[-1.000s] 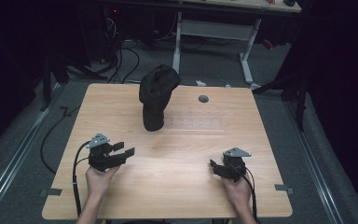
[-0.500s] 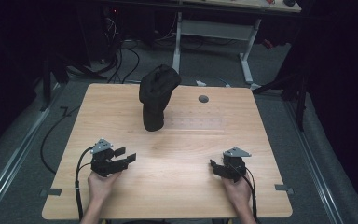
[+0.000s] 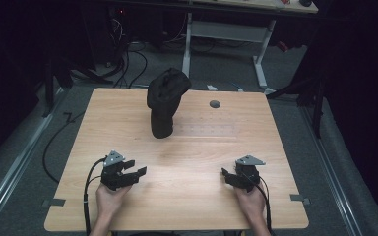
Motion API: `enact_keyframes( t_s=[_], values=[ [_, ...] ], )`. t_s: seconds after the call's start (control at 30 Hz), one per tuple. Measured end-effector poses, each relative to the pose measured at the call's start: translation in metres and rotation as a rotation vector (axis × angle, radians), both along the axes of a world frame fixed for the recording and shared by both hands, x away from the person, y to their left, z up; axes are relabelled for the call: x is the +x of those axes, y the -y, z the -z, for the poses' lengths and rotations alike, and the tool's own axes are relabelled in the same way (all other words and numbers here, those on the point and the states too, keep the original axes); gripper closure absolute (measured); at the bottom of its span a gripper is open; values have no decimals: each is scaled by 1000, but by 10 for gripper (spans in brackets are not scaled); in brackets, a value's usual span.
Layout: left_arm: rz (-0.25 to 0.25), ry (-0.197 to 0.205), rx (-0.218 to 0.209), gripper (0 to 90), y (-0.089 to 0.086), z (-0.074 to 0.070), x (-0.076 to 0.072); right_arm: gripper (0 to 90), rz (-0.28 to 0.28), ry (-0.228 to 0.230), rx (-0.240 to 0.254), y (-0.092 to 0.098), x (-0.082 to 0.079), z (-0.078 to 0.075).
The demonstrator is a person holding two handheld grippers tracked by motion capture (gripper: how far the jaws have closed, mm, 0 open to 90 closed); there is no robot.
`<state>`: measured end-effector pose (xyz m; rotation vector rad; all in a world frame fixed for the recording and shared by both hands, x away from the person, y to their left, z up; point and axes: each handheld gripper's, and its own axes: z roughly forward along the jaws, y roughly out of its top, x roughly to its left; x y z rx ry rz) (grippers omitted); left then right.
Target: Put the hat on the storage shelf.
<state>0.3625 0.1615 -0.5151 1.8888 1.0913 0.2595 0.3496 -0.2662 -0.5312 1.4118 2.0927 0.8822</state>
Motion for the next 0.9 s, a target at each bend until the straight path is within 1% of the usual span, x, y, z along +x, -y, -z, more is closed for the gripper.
enact_keyframes(
  t_s=[0.1, 0.27, 0.47, 0.53, 0.67, 0.7, 0.73, 0.8, 0.9],
  values=[
    [-2, 4, 20, 386, 2, 2, -1, 357, 4, -3, 4, -1, 0, 0],
    [-9, 6, 71, 378, 6, 8, -1, 357, 2, -2, 2, 0, 0, 0],
    [-18, 24, 152, 366, 13, 15, -1, 357, 5, -4, 5, -1, 0, 0],
    [-15, 20, 175, 360, 15, 20, 0, 357, -1, 1, -1, 0, 0, 0],
    [-4, 40, 220, 334, 19, 21, -1, 357, 0, -1, 1, 0, 0, 0],
    [-1, 45, 239, 326, 22, 21, -2, 357, 1, -2, 2, 0, 0, 0],
    [1, 50, 247, 315, 23, 21, -2, 357, 2, -2, 2, 0, 0, 0],
    [6, 47, 243, 295, 23, 21, -1, 357, 3, -3, 3, 0, 0, 0],
    [7, 46, 242, 287, 23, 21, -2, 357, -2, 1, -1, 0, 0, 0]
  ],
)
